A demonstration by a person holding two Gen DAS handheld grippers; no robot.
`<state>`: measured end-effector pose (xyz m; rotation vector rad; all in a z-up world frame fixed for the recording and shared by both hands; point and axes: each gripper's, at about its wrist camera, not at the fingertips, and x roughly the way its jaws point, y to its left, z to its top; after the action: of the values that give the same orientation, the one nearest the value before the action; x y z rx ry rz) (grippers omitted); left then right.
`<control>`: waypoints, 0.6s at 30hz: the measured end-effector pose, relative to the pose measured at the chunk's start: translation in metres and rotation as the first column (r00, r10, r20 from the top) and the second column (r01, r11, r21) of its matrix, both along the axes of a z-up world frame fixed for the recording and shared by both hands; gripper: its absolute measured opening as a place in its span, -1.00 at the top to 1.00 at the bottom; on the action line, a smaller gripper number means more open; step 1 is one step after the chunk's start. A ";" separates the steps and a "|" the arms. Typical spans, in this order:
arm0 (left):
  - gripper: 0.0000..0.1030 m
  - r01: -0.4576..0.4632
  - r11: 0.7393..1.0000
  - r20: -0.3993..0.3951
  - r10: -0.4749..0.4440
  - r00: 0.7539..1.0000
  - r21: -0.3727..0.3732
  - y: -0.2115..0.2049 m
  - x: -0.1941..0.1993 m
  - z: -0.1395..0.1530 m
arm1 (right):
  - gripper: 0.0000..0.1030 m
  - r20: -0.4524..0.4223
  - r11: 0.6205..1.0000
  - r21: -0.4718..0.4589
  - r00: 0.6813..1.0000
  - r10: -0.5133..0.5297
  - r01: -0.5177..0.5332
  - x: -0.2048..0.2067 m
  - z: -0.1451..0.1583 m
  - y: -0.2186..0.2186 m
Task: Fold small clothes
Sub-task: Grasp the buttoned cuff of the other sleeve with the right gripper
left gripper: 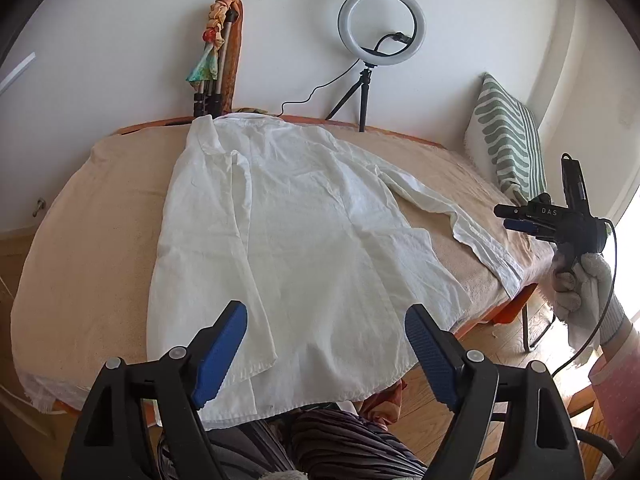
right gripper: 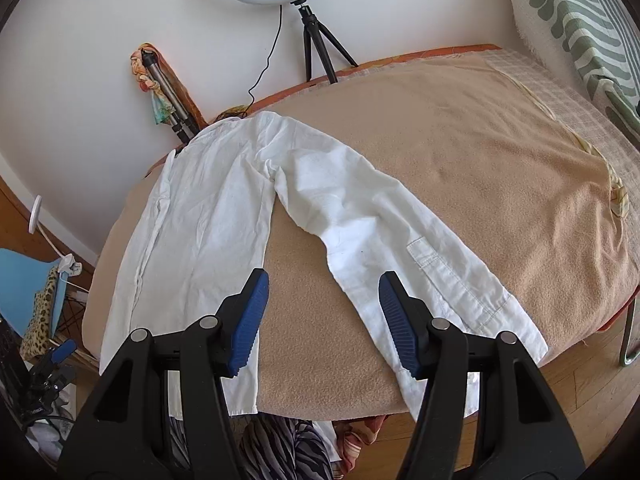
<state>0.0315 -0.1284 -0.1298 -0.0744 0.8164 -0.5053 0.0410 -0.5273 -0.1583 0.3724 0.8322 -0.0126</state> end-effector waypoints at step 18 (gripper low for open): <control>-0.66 0.038 0.998 -0.108 -0.042 0.993 -0.042 -0.029 0.021 -0.021 | -0.14 -0.181 0.992 -0.105 0.980 -0.089 0.070 0.034 -0.061 -0.087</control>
<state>0.0530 -0.1573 -0.1508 -0.1235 0.9163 -0.5592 0.0750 -0.6139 -0.2193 0.3147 0.9961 -0.1643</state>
